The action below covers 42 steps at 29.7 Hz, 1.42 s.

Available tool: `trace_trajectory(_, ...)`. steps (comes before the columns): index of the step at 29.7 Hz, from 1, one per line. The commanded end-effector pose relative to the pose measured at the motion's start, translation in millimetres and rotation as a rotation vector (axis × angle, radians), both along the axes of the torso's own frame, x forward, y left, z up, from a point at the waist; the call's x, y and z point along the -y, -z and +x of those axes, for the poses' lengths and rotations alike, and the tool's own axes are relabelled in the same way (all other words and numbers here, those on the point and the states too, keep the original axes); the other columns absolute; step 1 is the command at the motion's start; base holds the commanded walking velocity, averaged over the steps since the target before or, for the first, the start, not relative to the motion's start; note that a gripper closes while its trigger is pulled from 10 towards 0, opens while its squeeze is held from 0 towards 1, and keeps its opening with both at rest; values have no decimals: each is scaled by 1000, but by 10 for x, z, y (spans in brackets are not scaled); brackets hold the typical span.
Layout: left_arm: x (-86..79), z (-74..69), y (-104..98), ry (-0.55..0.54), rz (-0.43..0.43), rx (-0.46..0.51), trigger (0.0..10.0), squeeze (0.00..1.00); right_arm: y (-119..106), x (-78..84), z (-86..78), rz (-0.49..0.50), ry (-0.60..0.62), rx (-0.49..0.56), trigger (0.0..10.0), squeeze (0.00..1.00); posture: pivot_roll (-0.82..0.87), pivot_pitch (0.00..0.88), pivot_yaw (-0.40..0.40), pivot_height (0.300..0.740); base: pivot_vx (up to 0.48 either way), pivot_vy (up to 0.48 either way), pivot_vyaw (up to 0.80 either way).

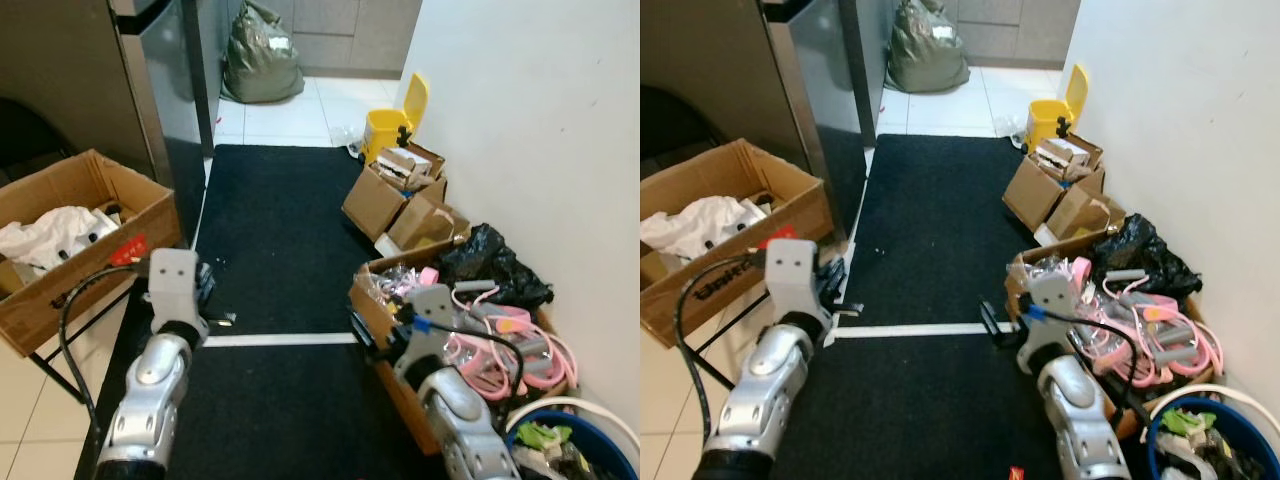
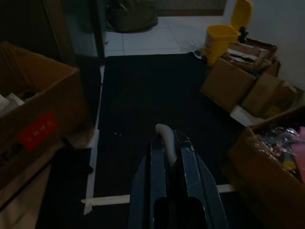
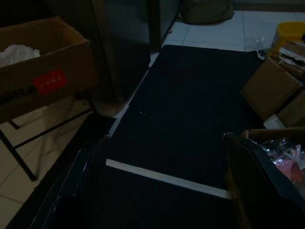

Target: Picking trash to rubbish bin

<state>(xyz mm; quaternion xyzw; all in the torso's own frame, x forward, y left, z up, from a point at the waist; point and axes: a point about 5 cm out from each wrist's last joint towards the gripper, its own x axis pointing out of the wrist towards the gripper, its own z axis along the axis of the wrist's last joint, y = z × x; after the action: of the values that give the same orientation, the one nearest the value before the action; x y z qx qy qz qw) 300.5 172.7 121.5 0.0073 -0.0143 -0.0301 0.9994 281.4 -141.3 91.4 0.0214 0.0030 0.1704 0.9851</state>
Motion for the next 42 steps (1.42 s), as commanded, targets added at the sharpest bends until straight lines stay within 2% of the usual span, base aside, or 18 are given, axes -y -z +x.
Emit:
trace_trajectory(1, 14, -15, 22, 8, 9, -11, 10000, 0, 34, 53, -13, -8, 15, -16, 10000, 0, -18, 90, -44, 740, 262, 0, 0)
trace_trajectory(30, 5, -5, 13, 12, 10, -12, 10000, 0, 43, 33, -27, -40, 6, -13, 10000, 0, -14, 100, -39, 740, 262, 0, 0)
trace_trajectory(42, 17, -4, 8, 13, 8, -12, 10000, 0, 44, 30, -23, -51, 3, -13, 10000, 0, -15, 104, -40, 740, 262, 0, 787)
